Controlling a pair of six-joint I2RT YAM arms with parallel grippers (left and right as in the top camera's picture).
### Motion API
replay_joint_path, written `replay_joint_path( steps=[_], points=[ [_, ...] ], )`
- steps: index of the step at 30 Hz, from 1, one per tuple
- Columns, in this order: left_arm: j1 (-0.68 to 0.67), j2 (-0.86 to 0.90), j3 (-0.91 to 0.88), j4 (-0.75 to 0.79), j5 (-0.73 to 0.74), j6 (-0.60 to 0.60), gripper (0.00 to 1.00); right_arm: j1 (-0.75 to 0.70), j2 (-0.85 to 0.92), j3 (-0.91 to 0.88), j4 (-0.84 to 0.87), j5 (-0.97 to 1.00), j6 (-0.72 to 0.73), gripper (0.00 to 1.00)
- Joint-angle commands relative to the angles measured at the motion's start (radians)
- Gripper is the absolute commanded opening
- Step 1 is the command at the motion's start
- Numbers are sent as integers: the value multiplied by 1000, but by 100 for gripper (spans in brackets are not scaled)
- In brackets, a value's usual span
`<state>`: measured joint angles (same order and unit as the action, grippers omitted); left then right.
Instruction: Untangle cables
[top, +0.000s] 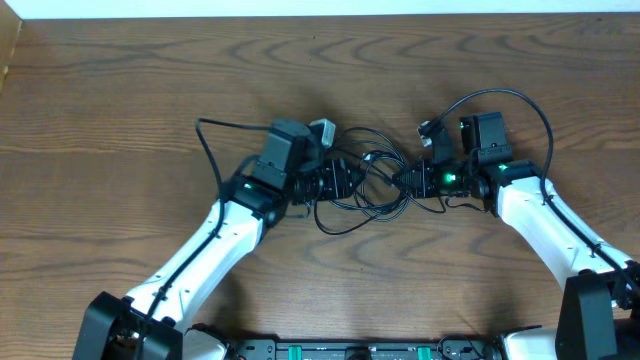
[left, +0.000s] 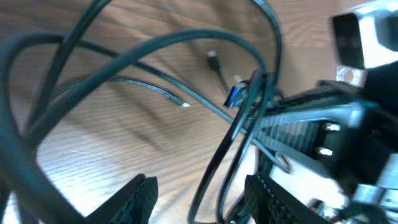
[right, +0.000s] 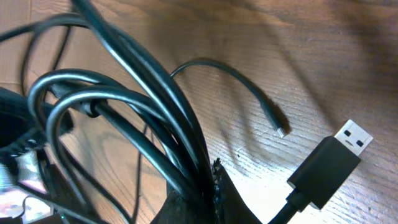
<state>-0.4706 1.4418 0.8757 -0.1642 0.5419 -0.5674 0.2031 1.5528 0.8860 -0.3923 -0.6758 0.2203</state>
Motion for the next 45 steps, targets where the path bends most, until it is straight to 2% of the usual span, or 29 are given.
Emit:
replay_joint_path(
  steps=[1, 10, 14, 18, 19, 20, 27, 33, 39, 45],
  points=[
    [-80, -18, 16, -10, -237, 36, 52, 2, -31, -7, 4, -15, 35, 1],
    [-230, -17, 16, 24, -502, 32, 51, 1, -31, -7, -14, -35, 56, 1],
    [-244, -7, 16, 19, -611, 10, 36, 1, -45, -7, -34, -54, 49, 1],
    [-243, 35, 16, 27, -667, -26, 19, 1, -89, -7, -64, -60, 22, 1],
    [-243, 50, 16, 33, -666, -32, 9, 1, -104, -7, -72, -60, 13, 1],
    [-243, 67, 16, 40, -666, -45, 8, 1, -122, -7, -84, -60, 5, 1],
    [-235, 107, 16, 143, -667, -117, 8, 1, -230, -7, -201, -74, -77, 1],
    [-188, 107, 16, 165, -666, -216, 8, 1, -272, -7, -278, -245, -203, 1],
    [-168, 107, 16, 111, -658, -242, 8, -2, -282, -7, -241, -255, -210, 1],
    [-167, 107, 16, 79, -624, -269, 8, -2, -283, -7, -180, -356, -211, 1]
  ],
)
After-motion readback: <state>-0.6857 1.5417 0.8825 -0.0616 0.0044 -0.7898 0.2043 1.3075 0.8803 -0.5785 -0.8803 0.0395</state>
